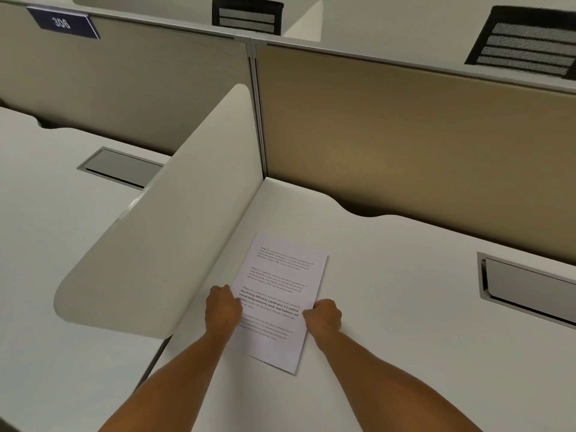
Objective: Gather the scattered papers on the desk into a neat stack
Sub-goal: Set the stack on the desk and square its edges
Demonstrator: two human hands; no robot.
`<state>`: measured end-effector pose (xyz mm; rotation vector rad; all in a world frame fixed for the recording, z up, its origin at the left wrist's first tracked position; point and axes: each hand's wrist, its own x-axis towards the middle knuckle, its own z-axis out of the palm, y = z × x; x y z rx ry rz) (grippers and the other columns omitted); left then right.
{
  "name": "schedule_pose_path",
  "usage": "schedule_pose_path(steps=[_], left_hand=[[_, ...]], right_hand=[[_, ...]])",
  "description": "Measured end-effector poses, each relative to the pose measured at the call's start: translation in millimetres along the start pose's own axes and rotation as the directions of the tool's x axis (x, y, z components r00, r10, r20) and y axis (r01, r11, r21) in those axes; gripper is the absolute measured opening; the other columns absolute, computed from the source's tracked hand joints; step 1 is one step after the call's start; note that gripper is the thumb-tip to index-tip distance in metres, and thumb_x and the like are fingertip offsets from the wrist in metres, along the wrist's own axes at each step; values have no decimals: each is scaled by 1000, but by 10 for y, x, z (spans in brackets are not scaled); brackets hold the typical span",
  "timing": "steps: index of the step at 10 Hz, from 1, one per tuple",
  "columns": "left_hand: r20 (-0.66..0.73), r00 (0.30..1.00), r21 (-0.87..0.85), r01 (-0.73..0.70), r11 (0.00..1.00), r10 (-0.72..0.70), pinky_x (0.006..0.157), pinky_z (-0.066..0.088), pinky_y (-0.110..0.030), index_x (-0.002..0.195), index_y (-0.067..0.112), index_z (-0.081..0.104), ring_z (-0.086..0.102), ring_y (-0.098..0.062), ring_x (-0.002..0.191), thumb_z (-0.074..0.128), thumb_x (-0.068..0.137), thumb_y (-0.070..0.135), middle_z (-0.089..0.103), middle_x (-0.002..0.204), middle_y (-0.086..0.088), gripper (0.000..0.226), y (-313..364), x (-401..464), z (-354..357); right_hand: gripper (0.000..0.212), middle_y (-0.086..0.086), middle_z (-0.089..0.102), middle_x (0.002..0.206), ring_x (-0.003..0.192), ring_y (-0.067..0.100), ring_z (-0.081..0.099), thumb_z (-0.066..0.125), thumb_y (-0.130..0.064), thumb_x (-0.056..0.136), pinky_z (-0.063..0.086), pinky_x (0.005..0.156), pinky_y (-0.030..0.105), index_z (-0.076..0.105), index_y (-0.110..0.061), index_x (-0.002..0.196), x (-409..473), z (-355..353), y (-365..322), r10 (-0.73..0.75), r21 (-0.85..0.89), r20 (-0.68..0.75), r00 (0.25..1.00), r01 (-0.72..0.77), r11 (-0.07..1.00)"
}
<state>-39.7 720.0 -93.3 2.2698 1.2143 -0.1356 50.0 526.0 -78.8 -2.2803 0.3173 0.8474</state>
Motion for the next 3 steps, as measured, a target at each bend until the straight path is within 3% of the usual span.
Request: schedule_pose_path(steps=[1,2,3], left_hand=[[62,998,49,30,998,-33,83,49,-38,116,1,52,58,-32,105,58,90,23,54,116,-16,35,123,-97,-85],[88,996,60,14,998,-19,84,51,-38,120,2,51,59,-28,106,58,91,31,54,120,-14,42,234,-221,-186],[70,995,42,-77,996,74,84,54,-39,114,5,56,61,-25,99,57,89,38,61,112,-11,41,344,-334,-244]], right_hand=[[9,5,65,83,76,25,62,62,-16,81,46,63,26,57,-10,83,-66,-90,-22,-5,4,14,1000,5,1000],[14,2,57,77,79,24,61,61,-22,85,51,68,29,53,-11,84,-234,-303,-42,-20,-66,65,998,25,998],[38,5,62,98,95,25,61,58,-23,88,48,78,28,54,-5,121,-388,-499,11,-80,-124,74,994,88,988]])
